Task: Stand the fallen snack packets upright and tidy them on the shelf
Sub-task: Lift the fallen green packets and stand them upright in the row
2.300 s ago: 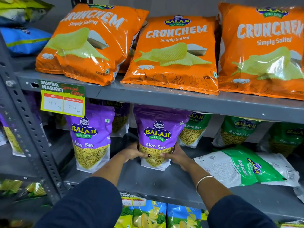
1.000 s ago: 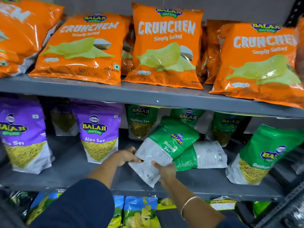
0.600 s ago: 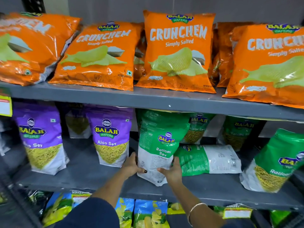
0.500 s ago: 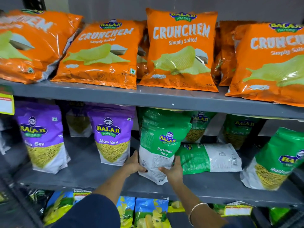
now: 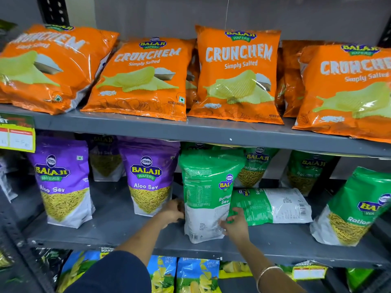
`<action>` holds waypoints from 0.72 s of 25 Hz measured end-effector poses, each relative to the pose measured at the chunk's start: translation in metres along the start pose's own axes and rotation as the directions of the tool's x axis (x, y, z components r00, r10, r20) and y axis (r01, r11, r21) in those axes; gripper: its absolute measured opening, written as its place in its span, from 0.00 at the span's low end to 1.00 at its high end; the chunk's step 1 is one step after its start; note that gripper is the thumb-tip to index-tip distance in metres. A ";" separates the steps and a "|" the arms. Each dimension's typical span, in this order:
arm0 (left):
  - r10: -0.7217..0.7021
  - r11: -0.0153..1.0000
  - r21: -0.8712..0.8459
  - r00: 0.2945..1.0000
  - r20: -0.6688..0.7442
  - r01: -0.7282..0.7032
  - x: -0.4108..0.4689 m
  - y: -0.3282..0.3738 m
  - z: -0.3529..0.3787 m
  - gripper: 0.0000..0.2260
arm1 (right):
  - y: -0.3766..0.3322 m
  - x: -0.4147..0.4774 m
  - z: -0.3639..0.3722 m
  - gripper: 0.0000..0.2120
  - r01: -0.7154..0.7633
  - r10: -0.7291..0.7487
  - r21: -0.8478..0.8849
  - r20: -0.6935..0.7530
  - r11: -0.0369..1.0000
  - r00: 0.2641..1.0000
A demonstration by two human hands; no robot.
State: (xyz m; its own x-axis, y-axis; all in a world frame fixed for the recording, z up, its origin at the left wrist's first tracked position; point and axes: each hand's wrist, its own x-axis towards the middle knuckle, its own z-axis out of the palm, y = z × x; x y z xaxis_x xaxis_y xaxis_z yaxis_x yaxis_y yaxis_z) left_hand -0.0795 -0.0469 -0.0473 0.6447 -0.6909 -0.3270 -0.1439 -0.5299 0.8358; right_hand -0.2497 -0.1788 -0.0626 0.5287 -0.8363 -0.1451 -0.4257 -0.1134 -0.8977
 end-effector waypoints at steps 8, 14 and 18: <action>-0.013 0.998 -0.054 0.987 0.163 0.022 -0.003 0.004 0.001 0.11 | -0.016 -0.011 0.012 0.59 0.162 -0.041 -0.376 0.311 0.912 0.950; 0.074 0.997 -0.016 0.991 0.110 -0.073 -0.002 0.008 0.006 0.32 | -0.019 0.001 0.003 0.37 0.146 -0.094 -0.112 0.375 0.983 0.922; 0.079 0.994 0.066 0.996 0.040 -0.082 0.002 0.015 0.014 0.35 | -0.022 0.001 0.005 0.44 0.201 -0.119 -0.287 0.279 0.936 0.953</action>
State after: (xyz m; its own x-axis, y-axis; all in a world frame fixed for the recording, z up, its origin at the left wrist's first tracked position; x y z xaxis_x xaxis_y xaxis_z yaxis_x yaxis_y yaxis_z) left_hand -0.0904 -0.0632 -0.0416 0.6005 -0.7500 -0.2774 -0.2452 -0.5029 0.8289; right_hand -0.2361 -0.1739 -0.0448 0.7596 -0.6335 -0.1473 -0.5030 -0.4287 -0.7505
